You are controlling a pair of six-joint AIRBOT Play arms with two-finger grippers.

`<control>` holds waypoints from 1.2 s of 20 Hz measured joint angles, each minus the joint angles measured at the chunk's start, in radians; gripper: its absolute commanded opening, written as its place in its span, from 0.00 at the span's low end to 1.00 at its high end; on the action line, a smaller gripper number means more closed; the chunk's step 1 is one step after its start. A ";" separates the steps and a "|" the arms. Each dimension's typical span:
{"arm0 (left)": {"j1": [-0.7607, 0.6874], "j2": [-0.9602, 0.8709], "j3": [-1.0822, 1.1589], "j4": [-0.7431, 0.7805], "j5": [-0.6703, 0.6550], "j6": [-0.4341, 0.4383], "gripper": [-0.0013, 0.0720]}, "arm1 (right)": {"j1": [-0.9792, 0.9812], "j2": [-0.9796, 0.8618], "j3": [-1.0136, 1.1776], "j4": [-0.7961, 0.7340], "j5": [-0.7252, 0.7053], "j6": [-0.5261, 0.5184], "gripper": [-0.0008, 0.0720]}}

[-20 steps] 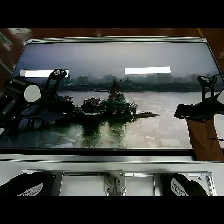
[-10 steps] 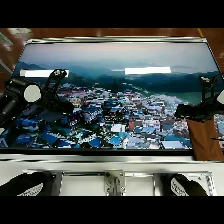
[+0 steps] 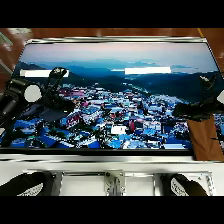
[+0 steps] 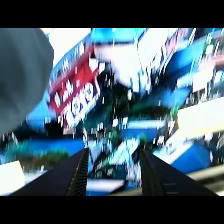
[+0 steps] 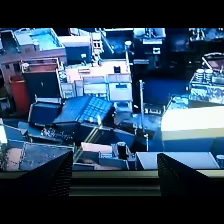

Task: Fold the shirts.

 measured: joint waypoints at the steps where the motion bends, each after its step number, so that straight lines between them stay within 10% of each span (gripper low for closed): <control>1: 0.000 -0.002 0.000 -0.003 0.032 -0.010 0.55 | 0.000 0.000 0.000 0.010 0.000 0.000 0.88; 13: 0.020 -0.032 0.000 0.024 0.327 -0.043 0.55 | 0.002 -0.001 0.000 0.047 -0.083 0.000 0.88; 16: 0.052 -0.061 -0.002 0.060 0.333 -0.047 0.97 | 0.002 -0.001 0.000 0.047 -0.114 0.000 0.88; 24: 0.361 -0.142 -0.002 0.082 0.213 -0.126 1.00 | 0.002 -0.001 0.000 0.053 -0.140 -0.002 0.88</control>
